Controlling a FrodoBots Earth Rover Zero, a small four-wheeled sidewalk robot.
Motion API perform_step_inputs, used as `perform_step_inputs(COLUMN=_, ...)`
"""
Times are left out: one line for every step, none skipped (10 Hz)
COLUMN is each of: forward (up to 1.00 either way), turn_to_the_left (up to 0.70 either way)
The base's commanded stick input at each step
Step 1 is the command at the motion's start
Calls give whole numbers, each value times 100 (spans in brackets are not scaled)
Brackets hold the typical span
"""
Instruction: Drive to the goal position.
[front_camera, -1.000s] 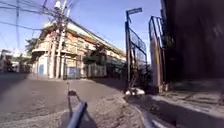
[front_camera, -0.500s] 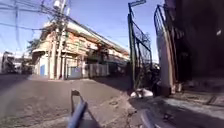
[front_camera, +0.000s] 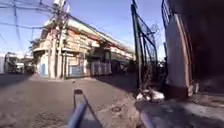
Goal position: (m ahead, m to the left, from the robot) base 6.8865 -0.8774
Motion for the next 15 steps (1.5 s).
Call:
perform_step_inputs(forward=85, turn_to_the_left=0)
perform_step_inputs(forward=85, turn_to_the_left=0)
perform_step_inputs(forward=85, turn_to_the_left=0)
perform_step_inputs(forward=85, turn_to_the_left=0)
perform_step_inputs(forward=85, turn_to_the_left=0)
perform_step_inputs(forward=85, turn_to_the_left=0)
perform_step_inputs(forward=85, turn_to_the_left=0)
perform_step_inputs(forward=85, turn_to_the_left=0)
perform_step_inputs(forward=85, turn_to_the_left=0)
perform_step_inputs(forward=85, turn_to_the_left=0)
perform_step_inputs(forward=85, turn_to_the_left=0)
perform_step_inputs(forward=85, turn_to_the_left=0)
perform_step_inputs(forward=85, turn_to_the_left=0)
perform_step_inputs(forward=85, turn_to_the_left=0)
perform_step_inputs(forward=85, turn_to_the_left=0)
